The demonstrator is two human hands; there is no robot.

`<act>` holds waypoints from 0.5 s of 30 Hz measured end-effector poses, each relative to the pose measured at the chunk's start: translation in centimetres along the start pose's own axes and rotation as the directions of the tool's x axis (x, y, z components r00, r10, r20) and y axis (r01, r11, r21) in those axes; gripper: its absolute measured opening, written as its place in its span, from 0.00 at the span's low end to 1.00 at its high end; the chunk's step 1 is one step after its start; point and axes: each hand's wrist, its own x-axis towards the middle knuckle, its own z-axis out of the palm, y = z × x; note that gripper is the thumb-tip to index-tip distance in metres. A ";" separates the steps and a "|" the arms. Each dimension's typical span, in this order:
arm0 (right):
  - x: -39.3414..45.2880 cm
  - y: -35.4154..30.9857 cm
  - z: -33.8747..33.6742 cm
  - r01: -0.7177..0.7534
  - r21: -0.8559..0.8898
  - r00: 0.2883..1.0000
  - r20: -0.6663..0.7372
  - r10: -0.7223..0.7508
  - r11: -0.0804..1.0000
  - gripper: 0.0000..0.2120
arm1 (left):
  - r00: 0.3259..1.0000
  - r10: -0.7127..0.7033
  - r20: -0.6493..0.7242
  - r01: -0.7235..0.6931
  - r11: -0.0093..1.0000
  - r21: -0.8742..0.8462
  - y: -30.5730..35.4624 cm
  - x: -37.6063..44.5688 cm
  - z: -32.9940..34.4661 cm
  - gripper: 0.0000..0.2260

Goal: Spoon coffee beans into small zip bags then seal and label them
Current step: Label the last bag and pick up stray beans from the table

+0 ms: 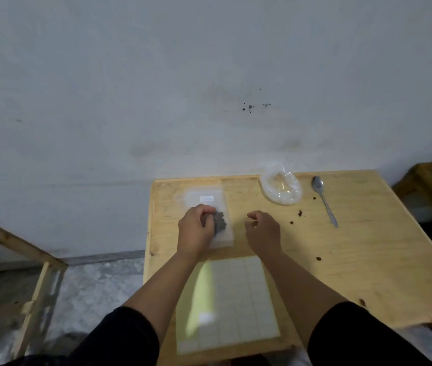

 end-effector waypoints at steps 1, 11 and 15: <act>-0.7 0.8 -0.5 -0.007 -0.015 1.000 -0.018 0.007 1.000 0.14 | 0.999 0.025 0.035 -0.025 1.000 0.003 0.2 -0.8 0.6 0.09; -3.9 9.3 -2.6 -0.158 -0.017 0.982 -0.107 0.155 0.987 0.15 | 0.853 0.198 0.482 -0.322 0.928 0.189 -1.5 -7.2 8.9 0.18; -2.8 10.7 -2.2 -0.134 -0.035 0.990 -0.056 0.132 0.990 0.18 | 0.810 0.120 0.574 -0.395 0.835 0.383 -2.3 -6.4 11.1 0.25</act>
